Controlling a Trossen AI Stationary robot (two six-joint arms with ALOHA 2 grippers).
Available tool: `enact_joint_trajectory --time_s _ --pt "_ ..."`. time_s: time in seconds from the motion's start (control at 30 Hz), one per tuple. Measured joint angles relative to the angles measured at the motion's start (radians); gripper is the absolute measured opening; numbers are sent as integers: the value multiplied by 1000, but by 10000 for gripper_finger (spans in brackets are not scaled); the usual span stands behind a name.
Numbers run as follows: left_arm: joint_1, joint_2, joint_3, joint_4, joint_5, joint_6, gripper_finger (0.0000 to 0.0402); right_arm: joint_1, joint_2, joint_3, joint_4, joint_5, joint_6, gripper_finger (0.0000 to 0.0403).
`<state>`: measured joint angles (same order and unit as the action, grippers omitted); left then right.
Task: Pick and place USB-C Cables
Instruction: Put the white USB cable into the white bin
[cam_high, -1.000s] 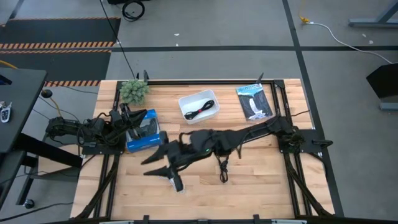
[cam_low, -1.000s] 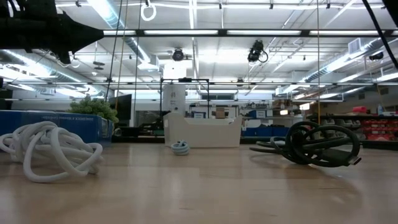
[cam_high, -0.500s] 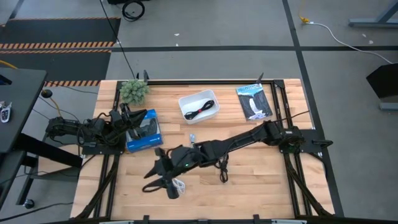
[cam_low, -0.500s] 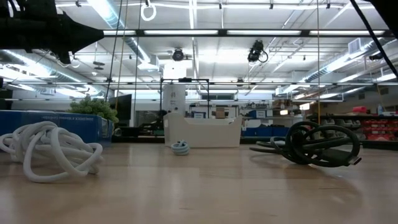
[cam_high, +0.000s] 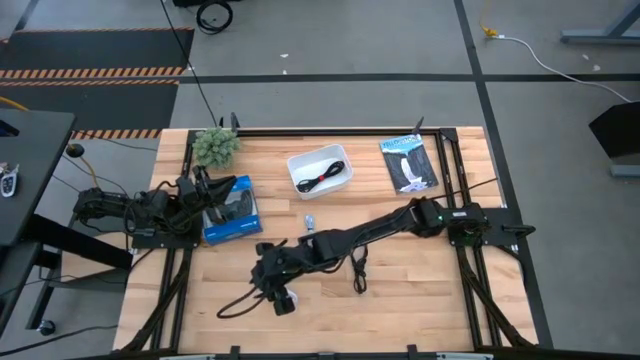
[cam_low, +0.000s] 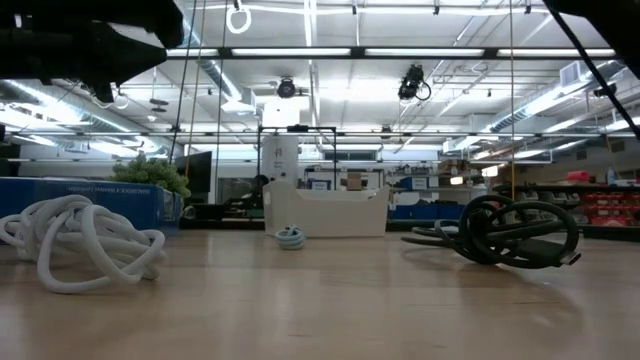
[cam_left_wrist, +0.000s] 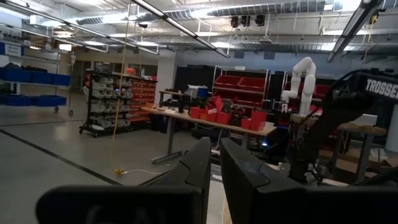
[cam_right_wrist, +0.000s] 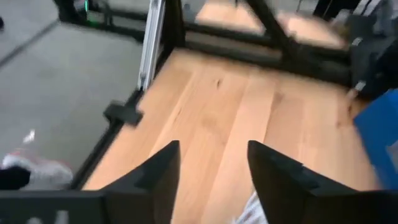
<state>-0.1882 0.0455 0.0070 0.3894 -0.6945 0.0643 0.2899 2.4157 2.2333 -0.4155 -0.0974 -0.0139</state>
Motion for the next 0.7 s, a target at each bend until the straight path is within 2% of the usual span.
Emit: enact_joint_trajectory --time_s 0.23,0.37,0.5,0.7 --pt "0 0 0 1 0 0 43 0 38 0 -15 -8 -12 291" --pt "0 0 0 -2 0 0 43 1 40 0 -60 2 -19 328" --pt "0 0 0 0 0 0 43 -5 40 0 -71 45 -52 335" --pt "0 0 0 1 0 0 43 -29 57 -41 -44 54 -35 325"
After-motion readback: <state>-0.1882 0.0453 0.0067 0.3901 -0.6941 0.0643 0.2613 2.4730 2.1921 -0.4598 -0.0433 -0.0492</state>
